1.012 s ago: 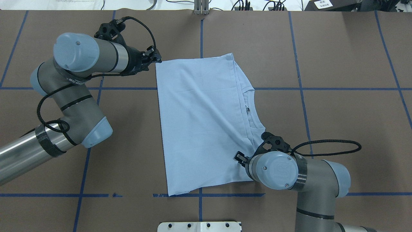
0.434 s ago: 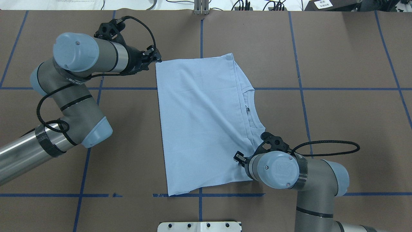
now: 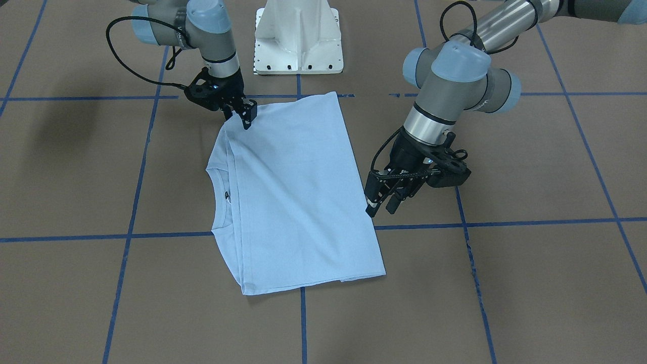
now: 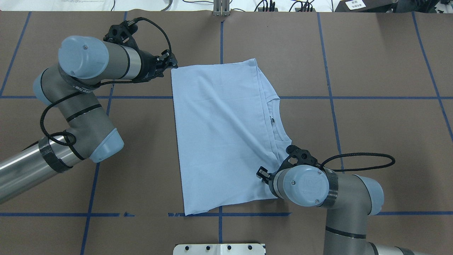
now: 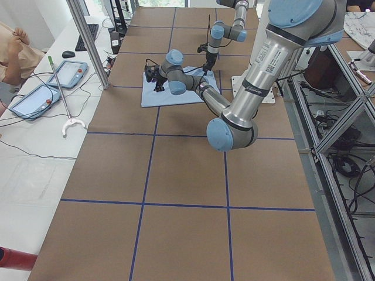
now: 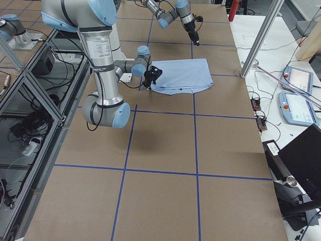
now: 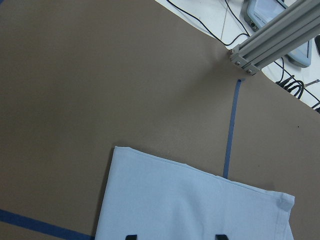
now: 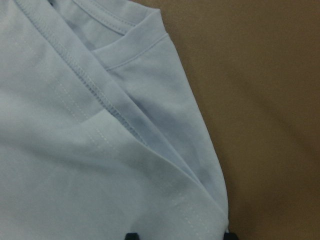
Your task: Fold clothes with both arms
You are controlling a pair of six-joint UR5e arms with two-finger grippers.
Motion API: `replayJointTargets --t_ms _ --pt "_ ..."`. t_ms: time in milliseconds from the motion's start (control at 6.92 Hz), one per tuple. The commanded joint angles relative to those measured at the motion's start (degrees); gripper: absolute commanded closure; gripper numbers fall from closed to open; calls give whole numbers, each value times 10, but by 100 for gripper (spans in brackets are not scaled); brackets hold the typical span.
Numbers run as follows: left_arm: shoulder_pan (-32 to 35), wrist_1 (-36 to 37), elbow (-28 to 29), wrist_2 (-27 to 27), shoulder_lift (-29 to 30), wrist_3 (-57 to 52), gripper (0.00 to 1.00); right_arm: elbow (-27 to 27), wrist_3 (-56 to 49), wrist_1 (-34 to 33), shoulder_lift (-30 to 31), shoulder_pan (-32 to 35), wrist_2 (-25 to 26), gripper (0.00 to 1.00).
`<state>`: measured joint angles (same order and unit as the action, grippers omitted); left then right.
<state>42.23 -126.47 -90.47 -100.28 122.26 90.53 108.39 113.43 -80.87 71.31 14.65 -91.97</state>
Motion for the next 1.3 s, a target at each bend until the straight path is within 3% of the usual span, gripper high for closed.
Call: replayJointTargets --t_ms 0,1156 --pt "0 0 -1 0 0 1 39 2 -1 0 0 2 -1 100" --pt "-3 0 -4 -1 0 16 39 14 1 -8 -17 13 -21 100"
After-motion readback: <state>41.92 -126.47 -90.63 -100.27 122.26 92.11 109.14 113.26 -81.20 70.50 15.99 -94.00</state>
